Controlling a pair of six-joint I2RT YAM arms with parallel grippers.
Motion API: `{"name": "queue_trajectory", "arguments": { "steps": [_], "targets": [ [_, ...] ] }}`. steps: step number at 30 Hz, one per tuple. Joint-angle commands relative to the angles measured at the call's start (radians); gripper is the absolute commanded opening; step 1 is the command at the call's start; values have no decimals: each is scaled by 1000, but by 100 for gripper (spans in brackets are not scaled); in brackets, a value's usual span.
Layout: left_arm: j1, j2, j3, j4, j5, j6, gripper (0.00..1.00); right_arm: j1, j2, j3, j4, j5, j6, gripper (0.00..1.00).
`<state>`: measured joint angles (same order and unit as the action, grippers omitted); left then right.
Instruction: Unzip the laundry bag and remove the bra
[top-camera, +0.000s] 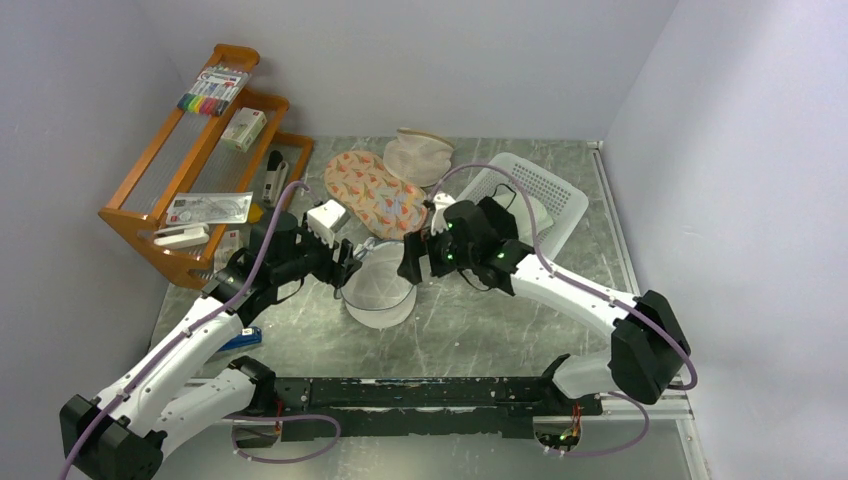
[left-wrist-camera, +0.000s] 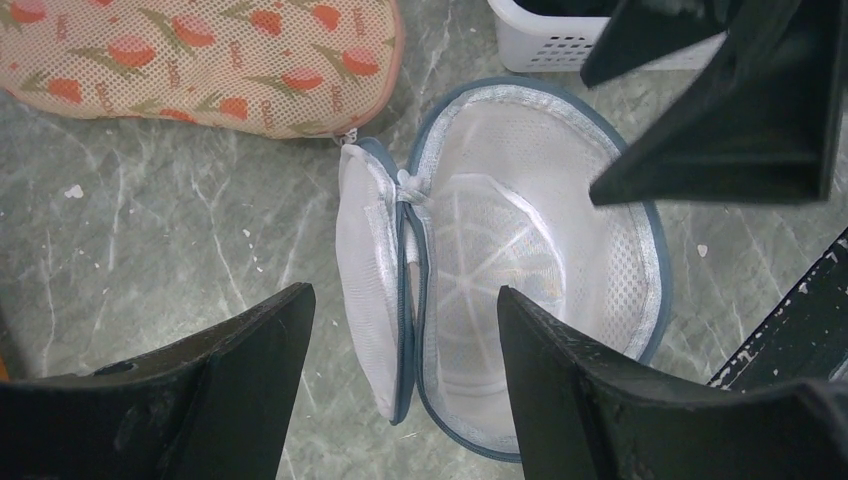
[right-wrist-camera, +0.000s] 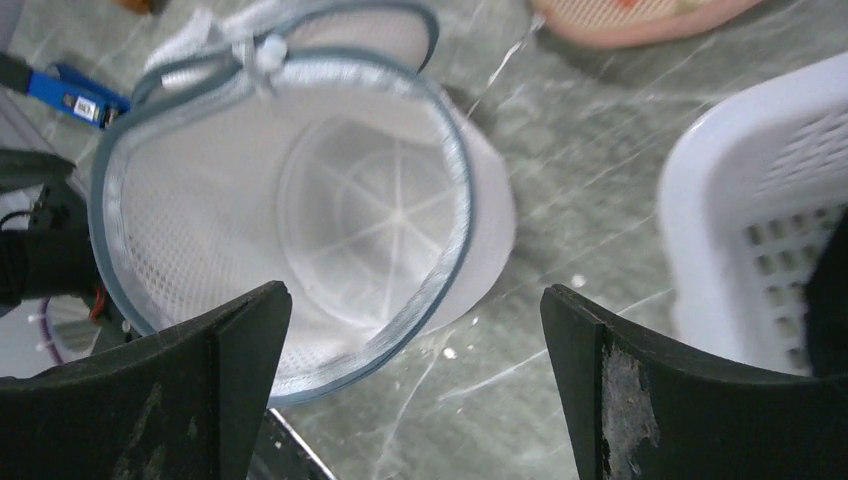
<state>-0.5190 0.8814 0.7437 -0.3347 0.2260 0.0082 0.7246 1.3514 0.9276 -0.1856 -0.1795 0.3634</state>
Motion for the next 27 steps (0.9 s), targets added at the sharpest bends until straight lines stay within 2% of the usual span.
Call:
{"name": "queue_trajectory", "arguments": {
  "steps": [1, 3, 6, 10, 17, 22, 27],
  "targets": [
    [4, -17, 40, 6, -34, -22, 79, 71, 20, -28, -26, 38, 114, 97],
    [4, -23, 39, 7, -45, -32, 79, 105, 32, -47, -36, 72, 137, 93],
    [4, -32, 37, 6, -67, -74, 80, 115, 39, -58, -63, 106, 164, 80],
    [4, -46, 26, 7, -105, -182, 79, 114, 11, -64, -132, 214, 170, 69],
    [4, -95, -77, 29, -167, -463, 78, 114, -51, -91, -217, 358, 201, 30],
    [4, -138, -128, 23, -213, -581, 72, 114, -124, -145, -226, 437, 213, 23],
    [4, -151, -182, 15, -266, -723, 77, 114, -176, -161, -225, 471, 220, 19]
  ]
}}
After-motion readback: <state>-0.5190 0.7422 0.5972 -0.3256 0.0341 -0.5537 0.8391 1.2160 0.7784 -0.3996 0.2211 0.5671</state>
